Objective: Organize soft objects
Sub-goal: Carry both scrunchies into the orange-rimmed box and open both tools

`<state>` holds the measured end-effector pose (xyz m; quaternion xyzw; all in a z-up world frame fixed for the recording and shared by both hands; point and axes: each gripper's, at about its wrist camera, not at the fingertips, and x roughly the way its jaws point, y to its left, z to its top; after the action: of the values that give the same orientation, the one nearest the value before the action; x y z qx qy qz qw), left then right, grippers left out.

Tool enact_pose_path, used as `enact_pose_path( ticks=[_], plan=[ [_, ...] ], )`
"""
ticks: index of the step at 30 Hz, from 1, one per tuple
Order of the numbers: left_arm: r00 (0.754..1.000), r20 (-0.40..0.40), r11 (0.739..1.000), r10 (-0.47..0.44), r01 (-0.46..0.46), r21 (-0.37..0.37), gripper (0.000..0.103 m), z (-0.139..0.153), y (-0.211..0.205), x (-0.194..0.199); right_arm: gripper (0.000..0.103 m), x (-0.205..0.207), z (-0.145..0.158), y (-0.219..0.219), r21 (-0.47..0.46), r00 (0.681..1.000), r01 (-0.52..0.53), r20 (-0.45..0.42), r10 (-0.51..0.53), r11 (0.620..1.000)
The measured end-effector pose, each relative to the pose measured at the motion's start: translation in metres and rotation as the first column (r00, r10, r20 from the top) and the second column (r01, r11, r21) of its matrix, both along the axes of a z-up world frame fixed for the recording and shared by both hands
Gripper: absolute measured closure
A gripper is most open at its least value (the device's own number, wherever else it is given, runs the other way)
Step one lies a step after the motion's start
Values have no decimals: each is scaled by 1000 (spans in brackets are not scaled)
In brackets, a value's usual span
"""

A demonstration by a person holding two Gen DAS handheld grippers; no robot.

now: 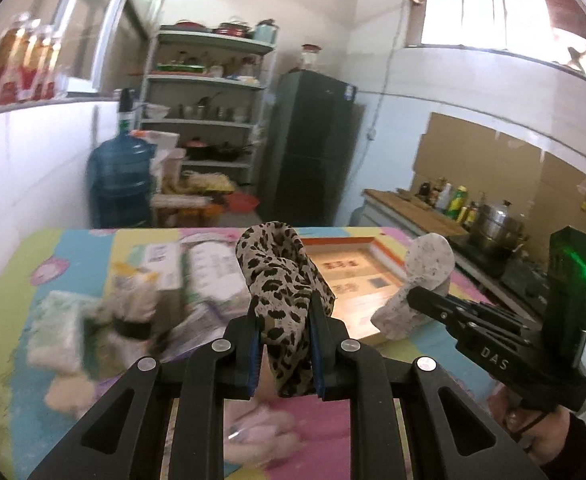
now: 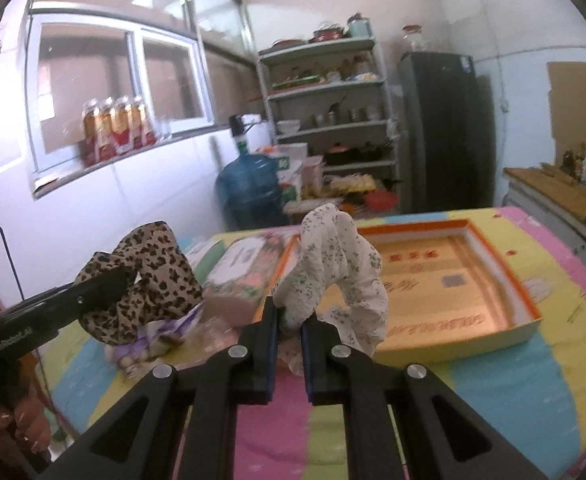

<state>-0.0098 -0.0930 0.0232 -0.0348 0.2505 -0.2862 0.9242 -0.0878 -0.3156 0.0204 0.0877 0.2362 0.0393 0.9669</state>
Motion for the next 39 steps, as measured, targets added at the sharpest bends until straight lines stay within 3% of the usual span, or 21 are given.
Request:
enact_pose_path(
  ticks=[6,16,28,39],
  plan=[
    [998,11,998,-59,59,4,83,0,-46,15,92,7,7,-38,-23,997,73,23,-73,997],
    [994,-91,998,-61,63,21,83,-35,-115,61,92,42,-10,-92,-54,992,125,-28,-126,991],
    [981,-194,998,-9,22,66,83,-75,-148,102,92,77,-43,-124,-28,984,117,-129,-120,993],
    [976,-218,996,5,13,84,83,-88,-163,114,92,94,-52,-129,-11,983,89,-159,-90,996]
  ],
)
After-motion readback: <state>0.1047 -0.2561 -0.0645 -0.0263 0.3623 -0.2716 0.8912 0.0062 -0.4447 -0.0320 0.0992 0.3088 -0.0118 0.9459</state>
